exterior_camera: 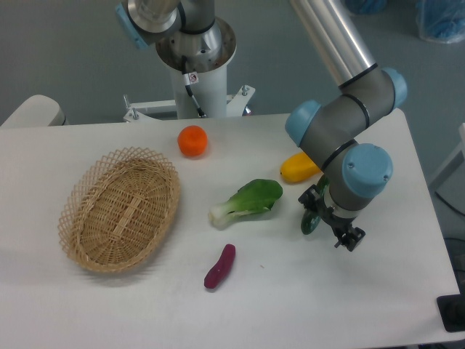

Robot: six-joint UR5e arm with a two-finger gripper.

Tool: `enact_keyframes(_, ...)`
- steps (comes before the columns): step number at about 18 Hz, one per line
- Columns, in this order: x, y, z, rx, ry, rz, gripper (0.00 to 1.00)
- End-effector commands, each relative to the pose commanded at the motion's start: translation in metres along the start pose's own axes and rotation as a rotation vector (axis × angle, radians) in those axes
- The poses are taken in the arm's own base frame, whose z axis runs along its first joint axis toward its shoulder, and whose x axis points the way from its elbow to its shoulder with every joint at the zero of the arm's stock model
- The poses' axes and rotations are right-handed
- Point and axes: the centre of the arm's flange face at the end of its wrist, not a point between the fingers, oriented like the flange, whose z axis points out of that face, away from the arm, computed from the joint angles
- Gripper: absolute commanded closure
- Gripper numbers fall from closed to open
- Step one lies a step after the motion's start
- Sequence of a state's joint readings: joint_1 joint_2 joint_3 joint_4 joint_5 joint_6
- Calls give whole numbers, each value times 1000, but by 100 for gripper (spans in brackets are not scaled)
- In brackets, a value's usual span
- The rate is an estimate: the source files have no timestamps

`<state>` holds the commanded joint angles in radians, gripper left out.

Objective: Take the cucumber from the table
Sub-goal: 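Lower the open gripper over the green cucumber, then close the gripper around the green cucumber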

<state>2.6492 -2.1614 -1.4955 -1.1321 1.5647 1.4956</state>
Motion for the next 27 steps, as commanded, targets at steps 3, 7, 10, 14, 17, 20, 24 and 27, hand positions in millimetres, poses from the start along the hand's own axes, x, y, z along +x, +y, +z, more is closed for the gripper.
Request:
enact_keyframes(3, 7, 2, 11, -3, 20, -2, 0)
enact_keyframes(7, 10, 2, 18, -2, 11, -2, 0)
enact_keyframes(10, 13, 6, 26, 1, -26, 3, 0)
enact_keyframes(14, 19, 16, 35, -31, -20, 8, 0)
enact_keyframes(17, 20, 18, 36, -67, -21, 10, 20)
enact_keyframes(20, 20, 18, 35, -68, -23, -4, 54)
enact_keyframes(24, 20, 17, 33, -70, -23, -2, 82)
enact_keyframes(27, 16, 16, 24, -72, -37, -1, 88)
